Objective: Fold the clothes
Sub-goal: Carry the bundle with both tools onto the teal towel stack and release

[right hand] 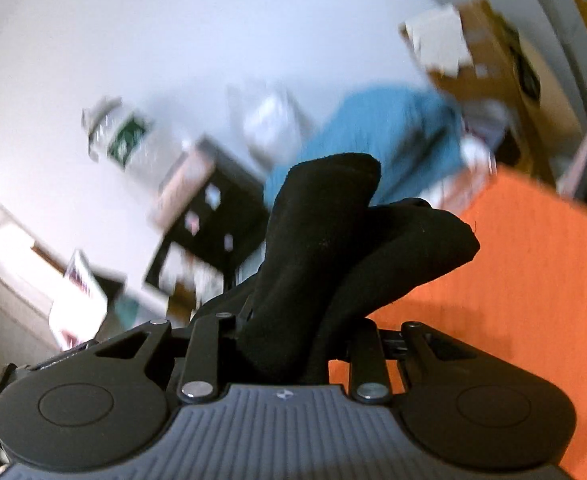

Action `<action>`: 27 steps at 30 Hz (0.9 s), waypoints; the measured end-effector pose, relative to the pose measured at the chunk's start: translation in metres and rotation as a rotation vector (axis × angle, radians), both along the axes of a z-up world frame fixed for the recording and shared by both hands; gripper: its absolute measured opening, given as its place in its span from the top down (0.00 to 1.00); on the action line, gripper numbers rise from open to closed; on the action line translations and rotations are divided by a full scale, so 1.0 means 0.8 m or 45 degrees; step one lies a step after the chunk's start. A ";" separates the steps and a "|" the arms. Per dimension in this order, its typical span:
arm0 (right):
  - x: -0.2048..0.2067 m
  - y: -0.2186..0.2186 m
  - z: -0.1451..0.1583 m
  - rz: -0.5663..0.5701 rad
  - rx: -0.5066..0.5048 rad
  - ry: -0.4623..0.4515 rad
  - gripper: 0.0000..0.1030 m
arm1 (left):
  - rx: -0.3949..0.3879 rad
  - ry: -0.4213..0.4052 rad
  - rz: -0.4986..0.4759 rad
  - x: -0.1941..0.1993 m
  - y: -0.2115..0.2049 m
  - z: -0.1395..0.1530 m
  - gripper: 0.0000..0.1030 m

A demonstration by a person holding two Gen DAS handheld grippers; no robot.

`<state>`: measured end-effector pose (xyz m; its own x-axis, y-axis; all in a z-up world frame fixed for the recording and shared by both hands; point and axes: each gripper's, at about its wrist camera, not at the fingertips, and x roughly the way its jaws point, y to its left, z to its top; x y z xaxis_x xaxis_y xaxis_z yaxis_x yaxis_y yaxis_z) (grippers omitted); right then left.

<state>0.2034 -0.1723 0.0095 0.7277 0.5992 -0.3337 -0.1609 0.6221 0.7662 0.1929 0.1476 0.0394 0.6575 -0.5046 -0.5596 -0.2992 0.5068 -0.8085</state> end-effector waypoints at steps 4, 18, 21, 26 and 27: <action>0.080 -0.017 0.028 -0.097 0.030 -0.095 0.70 | 0.068 -0.068 -0.105 0.101 -0.012 0.041 0.48; 0.343 0.056 0.061 -0.334 -0.054 -0.357 0.69 | 0.297 -0.161 -0.325 0.414 0.037 0.079 0.40; 0.374 0.087 0.024 -0.312 -0.071 -0.286 0.69 | 0.320 -0.074 -0.287 0.440 0.068 0.039 0.40; 0.388 0.125 -0.029 -0.212 -0.099 -0.160 0.64 | 0.273 0.053 -0.176 0.437 0.123 -0.031 0.39; 0.387 0.127 -0.038 -0.188 -0.101 -0.147 0.61 | 0.262 0.060 -0.148 0.433 0.133 -0.038 0.39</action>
<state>0.5133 -0.0704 -0.0206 0.8421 0.4581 -0.2845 -0.1474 0.7030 0.6957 0.5396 0.2542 0.0092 0.5722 -0.4479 -0.6870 -0.2640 0.6925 -0.6713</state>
